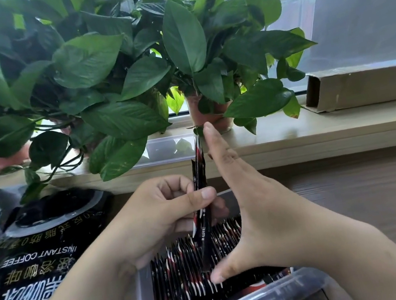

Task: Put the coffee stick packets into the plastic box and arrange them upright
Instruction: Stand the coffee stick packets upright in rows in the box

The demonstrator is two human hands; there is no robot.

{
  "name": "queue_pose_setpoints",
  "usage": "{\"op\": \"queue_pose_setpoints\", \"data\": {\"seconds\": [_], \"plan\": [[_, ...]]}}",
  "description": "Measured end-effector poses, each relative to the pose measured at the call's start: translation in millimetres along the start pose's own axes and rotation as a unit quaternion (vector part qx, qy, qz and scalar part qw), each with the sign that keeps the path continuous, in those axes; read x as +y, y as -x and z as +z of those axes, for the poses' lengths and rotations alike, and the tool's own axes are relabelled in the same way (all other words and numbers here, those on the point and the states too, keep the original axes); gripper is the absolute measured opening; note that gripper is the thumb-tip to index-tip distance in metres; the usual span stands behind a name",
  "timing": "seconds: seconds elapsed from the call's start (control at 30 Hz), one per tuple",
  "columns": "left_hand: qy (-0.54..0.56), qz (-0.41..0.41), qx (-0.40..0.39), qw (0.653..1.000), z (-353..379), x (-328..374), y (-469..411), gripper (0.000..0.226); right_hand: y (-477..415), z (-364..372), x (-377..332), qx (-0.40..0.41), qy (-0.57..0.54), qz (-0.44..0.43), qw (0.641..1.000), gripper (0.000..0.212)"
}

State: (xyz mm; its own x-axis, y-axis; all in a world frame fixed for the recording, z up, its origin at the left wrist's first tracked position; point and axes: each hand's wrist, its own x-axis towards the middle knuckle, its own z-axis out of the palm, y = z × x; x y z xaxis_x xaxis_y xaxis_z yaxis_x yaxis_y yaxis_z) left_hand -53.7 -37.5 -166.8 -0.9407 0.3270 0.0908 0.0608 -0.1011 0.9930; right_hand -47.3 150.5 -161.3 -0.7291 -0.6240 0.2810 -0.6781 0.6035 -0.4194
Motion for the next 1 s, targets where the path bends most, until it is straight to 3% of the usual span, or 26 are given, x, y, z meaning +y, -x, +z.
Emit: {"op": "queue_pose_setpoints", "data": {"seconds": [0.17, 0.43, 0.87, 1.0], "plan": [[-0.011, -0.021, -0.007, 1.000, 8.8, 5.5, 5.4, 0.027, -2.5, 6.6, 1.7, 0.078, -0.029, -0.023, 0.996, 0.139], [-0.023, -0.024, 0.023, 0.999, 5.5, 1.8, 2.5, 0.025, 4.5, -3.0, -1.8, -0.017, -0.073, 0.027, 0.997, 0.164], [-0.059, -0.053, -0.021, 0.997, 4.2, 2.0, 4.0, 0.038, 0.9, 2.7, 3.5, 0.093, -0.042, -0.001, 0.995, 0.147], [-0.058, -0.054, -0.018, 0.997, 2.1, -0.1, 2.4, 0.039, 0.0, 3.5, 5.6, 0.082, -0.051, -0.006, 0.995, 0.146]]}}
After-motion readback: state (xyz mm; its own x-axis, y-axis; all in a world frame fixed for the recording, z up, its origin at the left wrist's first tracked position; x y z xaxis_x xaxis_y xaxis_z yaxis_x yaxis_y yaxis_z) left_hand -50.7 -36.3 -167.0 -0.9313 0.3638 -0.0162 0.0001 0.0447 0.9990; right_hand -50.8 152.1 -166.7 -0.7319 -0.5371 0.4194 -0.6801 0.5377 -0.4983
